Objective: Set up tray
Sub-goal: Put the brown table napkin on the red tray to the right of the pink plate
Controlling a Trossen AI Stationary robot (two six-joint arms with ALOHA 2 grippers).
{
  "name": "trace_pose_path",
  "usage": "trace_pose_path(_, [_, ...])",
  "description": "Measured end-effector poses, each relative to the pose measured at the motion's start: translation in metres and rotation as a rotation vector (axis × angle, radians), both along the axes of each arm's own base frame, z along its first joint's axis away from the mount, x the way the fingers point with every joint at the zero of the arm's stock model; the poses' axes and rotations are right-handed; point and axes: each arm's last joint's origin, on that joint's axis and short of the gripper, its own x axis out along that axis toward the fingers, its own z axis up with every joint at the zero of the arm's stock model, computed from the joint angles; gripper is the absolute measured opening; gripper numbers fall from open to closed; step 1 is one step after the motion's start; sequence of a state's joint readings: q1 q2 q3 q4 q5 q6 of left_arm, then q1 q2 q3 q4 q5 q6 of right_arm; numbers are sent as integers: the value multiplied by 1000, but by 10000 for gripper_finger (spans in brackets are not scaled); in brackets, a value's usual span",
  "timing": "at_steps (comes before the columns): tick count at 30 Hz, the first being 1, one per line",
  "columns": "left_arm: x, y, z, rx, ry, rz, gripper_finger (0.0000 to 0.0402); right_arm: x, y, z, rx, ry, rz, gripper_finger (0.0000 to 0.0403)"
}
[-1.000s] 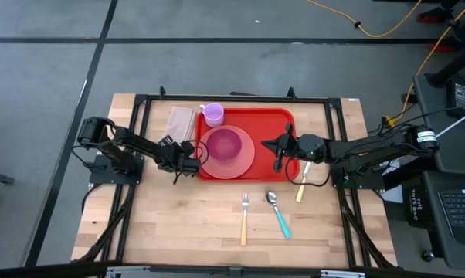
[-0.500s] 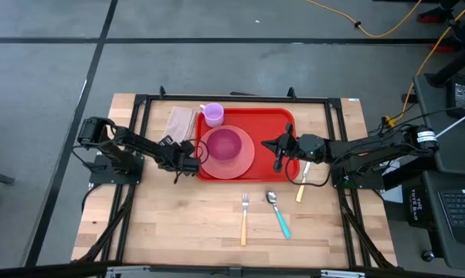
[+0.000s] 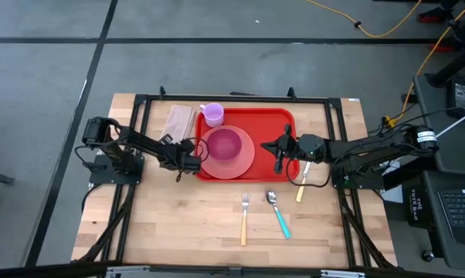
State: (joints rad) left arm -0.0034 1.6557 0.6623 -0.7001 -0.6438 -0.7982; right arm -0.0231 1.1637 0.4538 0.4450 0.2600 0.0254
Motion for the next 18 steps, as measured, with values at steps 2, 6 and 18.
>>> trace_pose_path(2, [-1, -2, 1, 2, 3, -10, 10, 0, 0, 0, 0, 0, 0, 9])
trace_pose_path(6, [-2, -6, 9, -38, 49, -45, 11, 0, 0, 0, 0, 0, 0, 9])
trace_pose_path(18, [-17, -20, 54, -51, -50, -87, 7, 0, 0, 0, -4, 2, 1, 9])
